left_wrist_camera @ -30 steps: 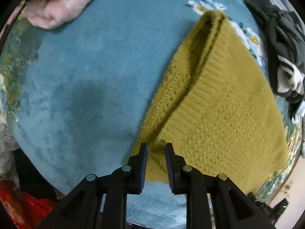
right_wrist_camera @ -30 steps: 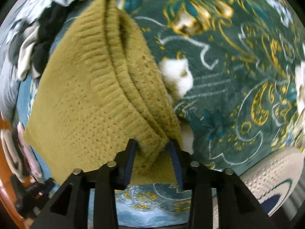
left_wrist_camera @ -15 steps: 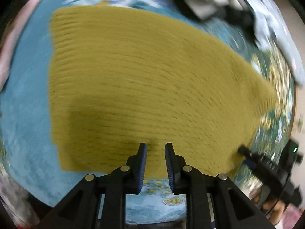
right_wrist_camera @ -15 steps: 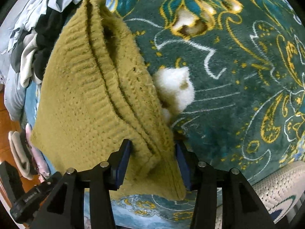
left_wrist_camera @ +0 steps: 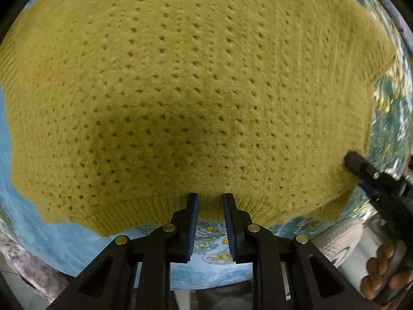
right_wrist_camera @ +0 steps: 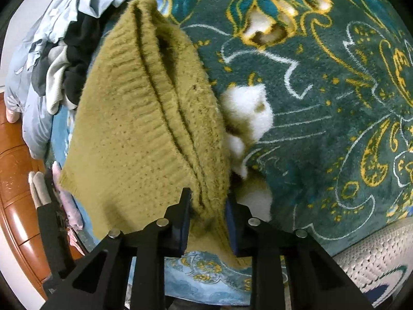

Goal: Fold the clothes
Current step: 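Lower the folded sweater onto the blanket and open both grippers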

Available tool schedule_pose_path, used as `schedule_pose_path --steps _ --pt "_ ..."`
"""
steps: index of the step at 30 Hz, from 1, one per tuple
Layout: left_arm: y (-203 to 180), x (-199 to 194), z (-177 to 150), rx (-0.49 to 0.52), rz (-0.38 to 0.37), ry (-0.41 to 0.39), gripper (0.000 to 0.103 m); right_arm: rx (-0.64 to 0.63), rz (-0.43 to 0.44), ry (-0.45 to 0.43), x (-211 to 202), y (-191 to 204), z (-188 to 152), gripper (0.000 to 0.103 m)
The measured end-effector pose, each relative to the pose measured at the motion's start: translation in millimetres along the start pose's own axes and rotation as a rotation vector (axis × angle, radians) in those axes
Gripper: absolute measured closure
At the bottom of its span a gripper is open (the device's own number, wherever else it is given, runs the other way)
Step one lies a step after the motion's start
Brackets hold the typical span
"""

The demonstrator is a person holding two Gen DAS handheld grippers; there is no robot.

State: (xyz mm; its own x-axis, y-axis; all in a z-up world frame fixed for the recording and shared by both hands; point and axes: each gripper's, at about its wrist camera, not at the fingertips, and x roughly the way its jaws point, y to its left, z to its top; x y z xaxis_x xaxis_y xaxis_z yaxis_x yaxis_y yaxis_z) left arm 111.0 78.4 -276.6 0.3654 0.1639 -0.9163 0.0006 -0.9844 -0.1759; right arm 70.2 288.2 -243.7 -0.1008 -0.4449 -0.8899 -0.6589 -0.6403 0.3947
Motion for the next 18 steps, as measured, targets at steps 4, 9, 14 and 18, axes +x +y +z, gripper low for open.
schedule_pose_path --steps 4,9,14,18 --pt "17 -33 31 -0.022 -0.023 -0.078 0.080 0.002 0.003 -0.023 3 41 -15 0.079" --pt "67 -67 19 -0.111 -0.097 -0.158 0.080 -0.040 -0.031 -0.066 -5 75 -24 0.079" --pt "123 -96 2 -0.160 -0.159 -0.216 0.079 -0.087 -0.075 -0.122 -9 112 -38 0.080" --pt "152 -129 -14 -0.184 -0.196 -0.240 0.079 -0.146 -0.118 -0.168 -22 110 -50 0.080"
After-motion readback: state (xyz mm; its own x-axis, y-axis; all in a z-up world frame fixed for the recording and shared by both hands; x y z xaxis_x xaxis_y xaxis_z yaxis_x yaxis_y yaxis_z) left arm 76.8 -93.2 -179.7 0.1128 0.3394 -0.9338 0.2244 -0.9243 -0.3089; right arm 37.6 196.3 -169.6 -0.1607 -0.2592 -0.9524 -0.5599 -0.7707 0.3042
